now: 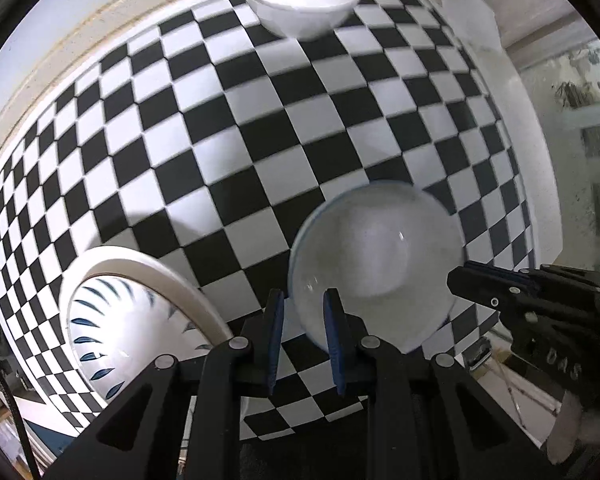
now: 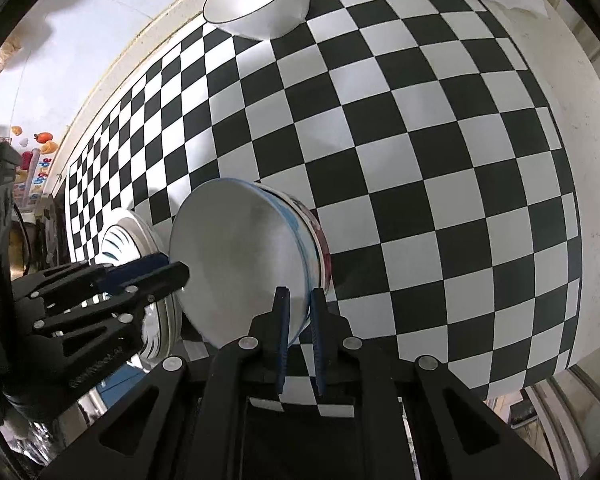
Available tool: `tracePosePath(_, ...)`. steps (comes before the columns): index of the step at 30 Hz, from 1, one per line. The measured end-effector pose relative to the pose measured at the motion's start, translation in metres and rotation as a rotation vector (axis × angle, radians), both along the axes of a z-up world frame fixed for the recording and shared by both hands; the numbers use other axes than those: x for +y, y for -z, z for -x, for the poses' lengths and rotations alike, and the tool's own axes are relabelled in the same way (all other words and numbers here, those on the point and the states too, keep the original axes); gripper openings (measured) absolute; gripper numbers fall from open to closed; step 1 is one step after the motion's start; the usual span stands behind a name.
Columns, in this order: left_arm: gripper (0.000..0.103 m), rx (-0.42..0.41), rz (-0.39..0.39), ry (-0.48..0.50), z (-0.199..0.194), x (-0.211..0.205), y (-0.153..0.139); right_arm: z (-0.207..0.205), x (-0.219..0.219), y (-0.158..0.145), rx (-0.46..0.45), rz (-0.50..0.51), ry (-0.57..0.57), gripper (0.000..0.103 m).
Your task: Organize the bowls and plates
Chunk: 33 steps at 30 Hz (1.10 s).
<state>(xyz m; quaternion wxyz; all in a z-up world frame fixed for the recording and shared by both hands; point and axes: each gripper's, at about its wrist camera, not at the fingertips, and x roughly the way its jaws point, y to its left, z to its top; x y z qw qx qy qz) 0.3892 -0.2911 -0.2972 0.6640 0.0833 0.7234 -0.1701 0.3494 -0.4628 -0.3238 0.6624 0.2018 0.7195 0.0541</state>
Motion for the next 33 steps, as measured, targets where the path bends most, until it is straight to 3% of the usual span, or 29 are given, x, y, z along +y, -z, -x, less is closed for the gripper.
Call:
tracePosePath(3,0.019,-0.046,0.052,-0.059,-0.017,0.014,-0.030,-0.004,-0.012,-0.010,0.004,-0.042,0.028,0.012)
tracePosePath(5,0.029,-0.075,0.096,-0.123,-0.040,0.023,-0.047,-0.014,-0.024,-0.027,-0.027,-0.080,0.059,0.014)
tracePosePath(6,0.031,-0.085,0.117,-0.147,-0.052,0.026,-0.052,-0.021,-0.029,-0.034,-0.045,-0.090,0.067,0.022)
tracePosePath(7,0.031,-0.096,0.139,-0.170,-0.068,0.027,-0.056,-0.032,-0.035,-0.042,-0.070,-0.097,0.079,0.036)
tracePosePath(9,0.031,-0.101,0.160,-0.216,-0.107,0.028,-0.056,-0.059,-0.046,-0.055,-0.129,-0.105,0.100,0.048)
tracePosePath(14,0.031,-0.009,0.222,-0.264,-0.188,0.009,-0.019,-0.152,-0.065,-0.043,-0.205,-0.083,0.154,0.048)
tracePosePath(20,0.031,0.098,0.191,-0.255,-0.237,-0.017,0.040,-0.239,-0.061,0.009,-0.131,-0.066,0.149,0.048)
tracePosePath(23,0.029,0.090,0.137,-0.225,-0.242,-0.027,0.057,-0.255,-0.058,0.031,-0.093,-0.048,0.130,0.044)
tracePosePath(25,0.016,0.081,0.126,-0.206,-0.240,-0.030,0.064,-0.260,-0.055,0.044,-0.065,-0.030,0.118,0.018)
tracePosePath(26,0.015,0.079,0.123,-0.206,-0.241,-0.032,0.065,-0.261,-0.054,0.049,-0.056,-0.023,0.115,0.013)
tracePosePath(33,0.015,0.035,0.097,-0.196,-0.228,-0.035,0.057,-0.261,-0.045,0.051,-0.071,0.008,0.092,0.011)
